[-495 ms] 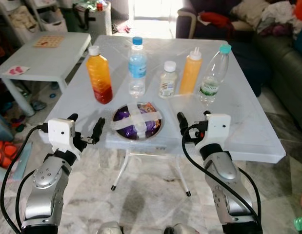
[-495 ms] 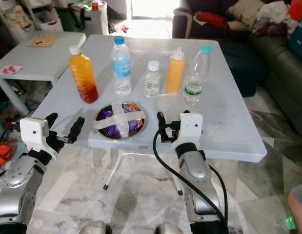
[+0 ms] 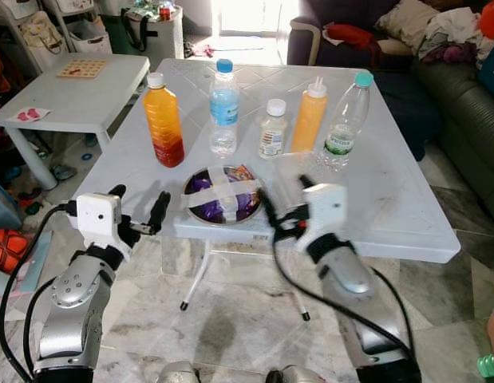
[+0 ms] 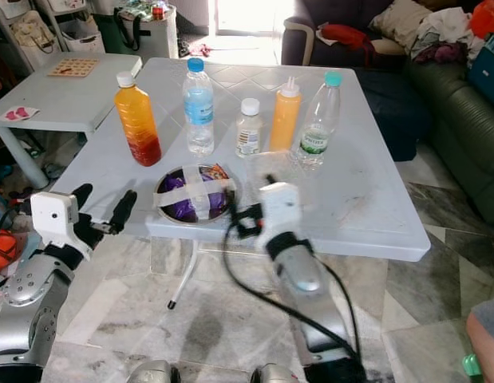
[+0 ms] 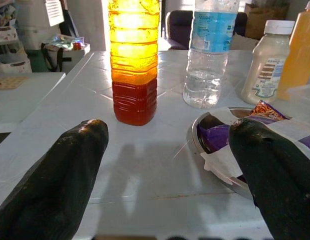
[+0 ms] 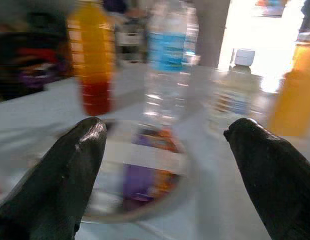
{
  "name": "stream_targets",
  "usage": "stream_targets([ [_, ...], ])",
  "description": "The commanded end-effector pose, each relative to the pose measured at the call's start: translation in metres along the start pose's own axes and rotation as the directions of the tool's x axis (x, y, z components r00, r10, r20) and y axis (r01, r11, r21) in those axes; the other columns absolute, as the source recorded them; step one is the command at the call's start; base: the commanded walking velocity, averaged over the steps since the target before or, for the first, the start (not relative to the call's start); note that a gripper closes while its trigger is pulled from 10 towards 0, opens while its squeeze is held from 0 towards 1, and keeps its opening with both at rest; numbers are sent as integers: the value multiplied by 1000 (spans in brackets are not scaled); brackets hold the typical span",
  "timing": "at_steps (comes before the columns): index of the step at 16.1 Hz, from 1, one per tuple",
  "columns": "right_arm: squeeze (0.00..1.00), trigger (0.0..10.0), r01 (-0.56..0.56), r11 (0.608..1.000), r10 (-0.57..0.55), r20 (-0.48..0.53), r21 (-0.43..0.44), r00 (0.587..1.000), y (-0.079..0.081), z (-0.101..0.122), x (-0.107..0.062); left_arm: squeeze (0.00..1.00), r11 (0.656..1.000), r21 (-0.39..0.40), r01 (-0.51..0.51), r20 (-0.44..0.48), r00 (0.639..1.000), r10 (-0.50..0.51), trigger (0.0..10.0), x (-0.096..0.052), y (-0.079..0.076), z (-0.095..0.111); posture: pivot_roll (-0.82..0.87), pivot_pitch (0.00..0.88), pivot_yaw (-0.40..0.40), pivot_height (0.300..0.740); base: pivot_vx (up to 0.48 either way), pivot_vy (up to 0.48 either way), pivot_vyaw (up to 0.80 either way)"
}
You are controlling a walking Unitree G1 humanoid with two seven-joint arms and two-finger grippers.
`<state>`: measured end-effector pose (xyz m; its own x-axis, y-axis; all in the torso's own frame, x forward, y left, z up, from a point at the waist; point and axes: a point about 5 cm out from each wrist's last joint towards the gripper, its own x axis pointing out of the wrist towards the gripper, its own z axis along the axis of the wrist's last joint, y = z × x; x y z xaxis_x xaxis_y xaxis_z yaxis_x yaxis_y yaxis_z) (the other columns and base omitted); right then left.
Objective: Restocking fridge
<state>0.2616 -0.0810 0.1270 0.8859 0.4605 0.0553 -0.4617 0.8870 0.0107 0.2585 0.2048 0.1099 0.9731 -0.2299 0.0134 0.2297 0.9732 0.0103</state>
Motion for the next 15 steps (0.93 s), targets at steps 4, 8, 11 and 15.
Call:
stream_targets([
  [4, 0, 10000, -37, 990, 49, -85, 135, 995, 3, -12, 2, 0, 1000, 10, 2, 13, 1000, -2, 10000, 4, 2, 4, 127, 0, -33, 740, 0, 0, 0],
  [8, 0, 10000, -69, 985, 86, -108, 159, 990, 7, -14, 4, 0, 1000, 13, 5, 22, 1000, -5, 10000, 7, 2, 6, 128, 0, -33, 740, 0, 0, 0],
  [11, 0, 10000, -115, 980, 142, -167, 162, 976, 13, -22, 3, 0, 1000, 15, 8, 25, 1000, -8, 10000, 8, 2, 7, 131, 0, -38, 740, 0, 0, 0],
  [15, 0, 10000, -110, 975, 149, -200, 194, 968, 12, -25, 1, 0, 1000, 17, 9, 31, 999, -9, 10000, 9, 2, 7, 131, 0, -43, 740, 0, 0, 0],
])
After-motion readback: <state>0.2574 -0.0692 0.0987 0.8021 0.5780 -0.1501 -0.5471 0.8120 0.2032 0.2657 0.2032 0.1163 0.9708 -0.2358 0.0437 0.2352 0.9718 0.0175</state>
